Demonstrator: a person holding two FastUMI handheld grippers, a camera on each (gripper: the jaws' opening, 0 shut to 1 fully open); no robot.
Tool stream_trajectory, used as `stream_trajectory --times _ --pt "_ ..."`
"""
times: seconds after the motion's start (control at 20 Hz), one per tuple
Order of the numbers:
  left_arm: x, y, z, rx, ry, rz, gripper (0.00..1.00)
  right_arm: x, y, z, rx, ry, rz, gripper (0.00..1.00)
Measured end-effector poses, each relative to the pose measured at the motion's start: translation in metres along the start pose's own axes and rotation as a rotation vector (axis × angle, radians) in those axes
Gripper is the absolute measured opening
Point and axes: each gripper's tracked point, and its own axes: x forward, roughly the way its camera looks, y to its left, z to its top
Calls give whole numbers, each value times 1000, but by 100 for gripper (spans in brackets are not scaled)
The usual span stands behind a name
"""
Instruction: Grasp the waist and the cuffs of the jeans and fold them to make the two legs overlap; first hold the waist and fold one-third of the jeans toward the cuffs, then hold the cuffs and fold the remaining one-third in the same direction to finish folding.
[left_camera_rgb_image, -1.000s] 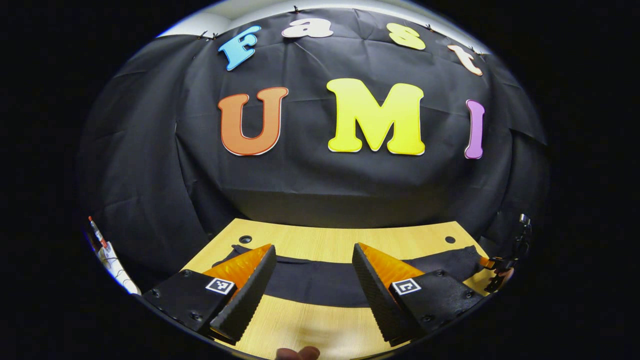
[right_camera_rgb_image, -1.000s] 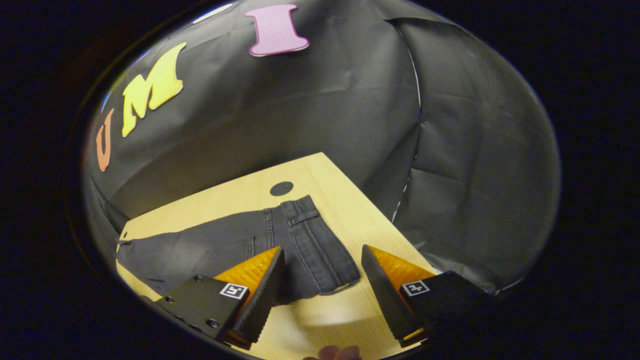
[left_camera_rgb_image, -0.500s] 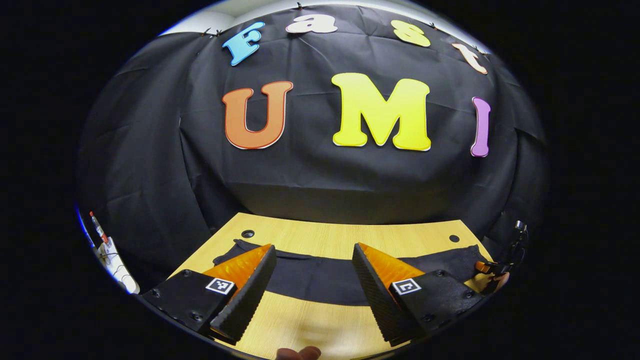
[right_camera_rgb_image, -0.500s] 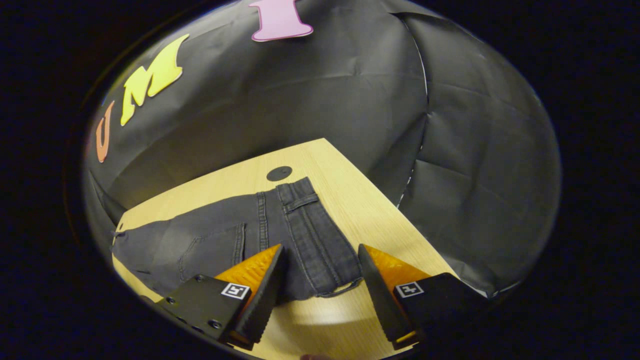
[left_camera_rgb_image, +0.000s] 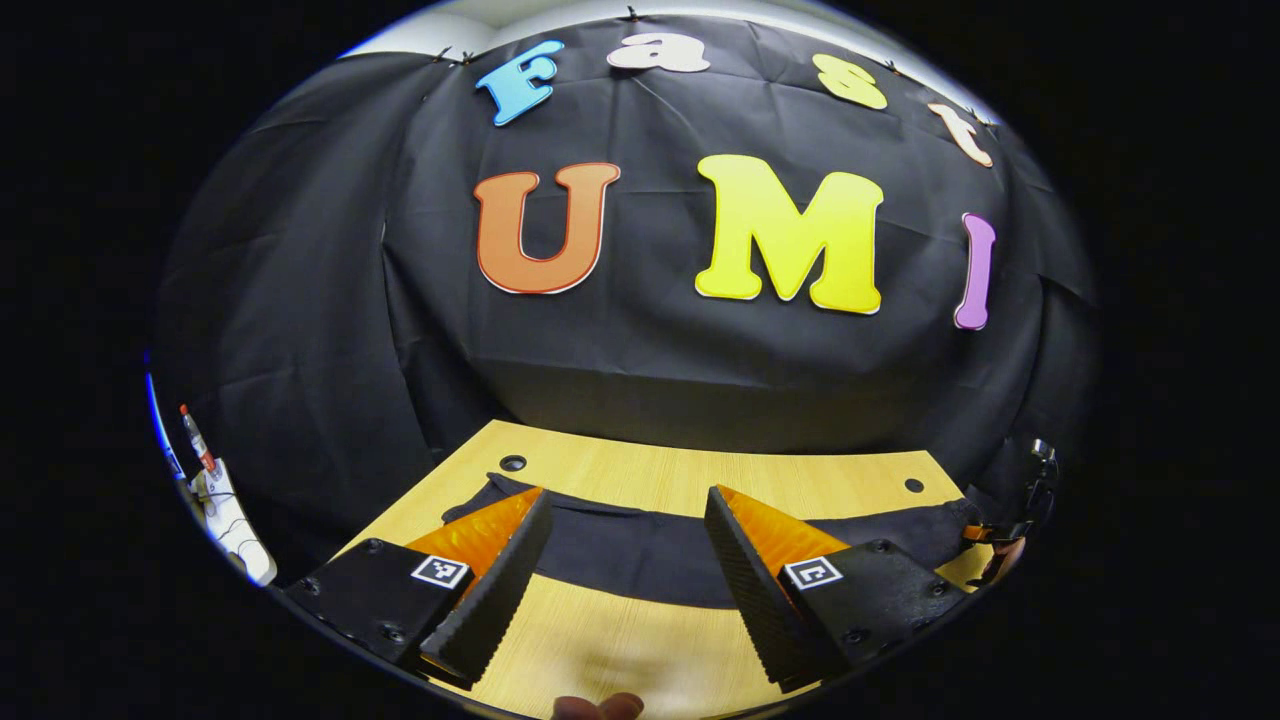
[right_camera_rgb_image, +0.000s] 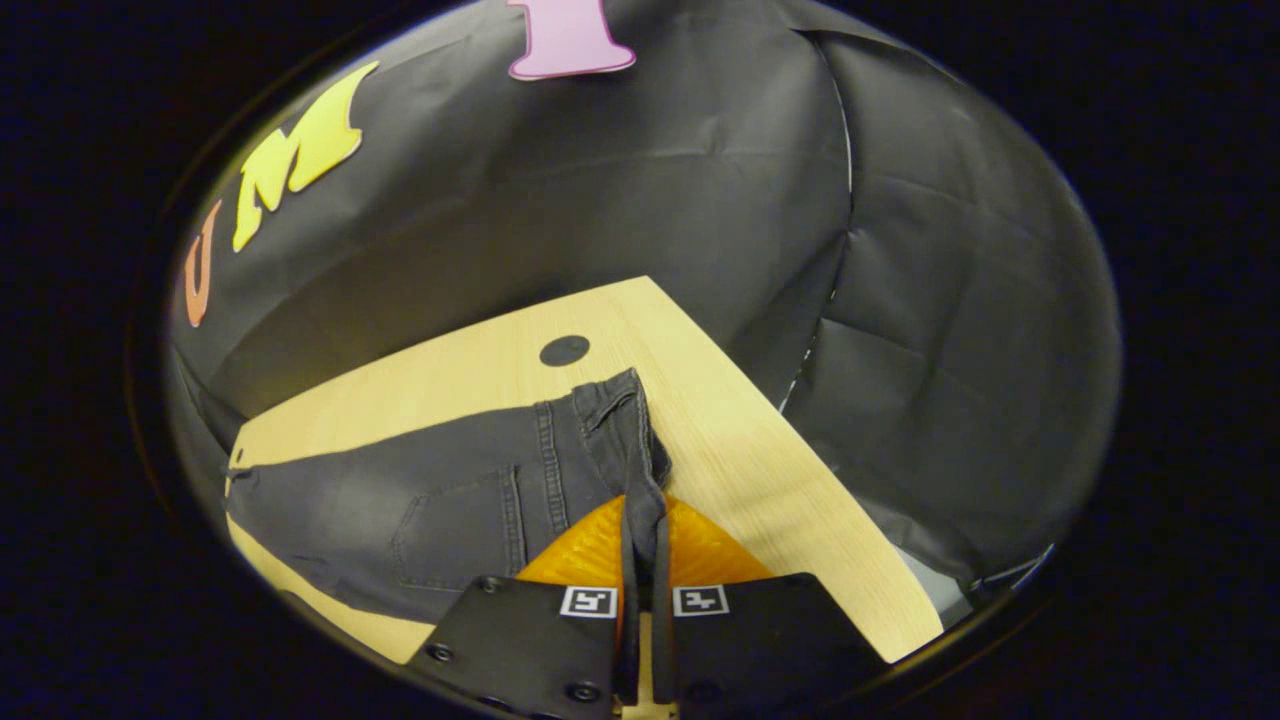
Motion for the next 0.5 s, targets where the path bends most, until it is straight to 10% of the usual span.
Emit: stream_trajectory --times 0.5 --pt "-1 56 11 -68 -80 -21 99 -142 146 81 -107 -196 80 6"
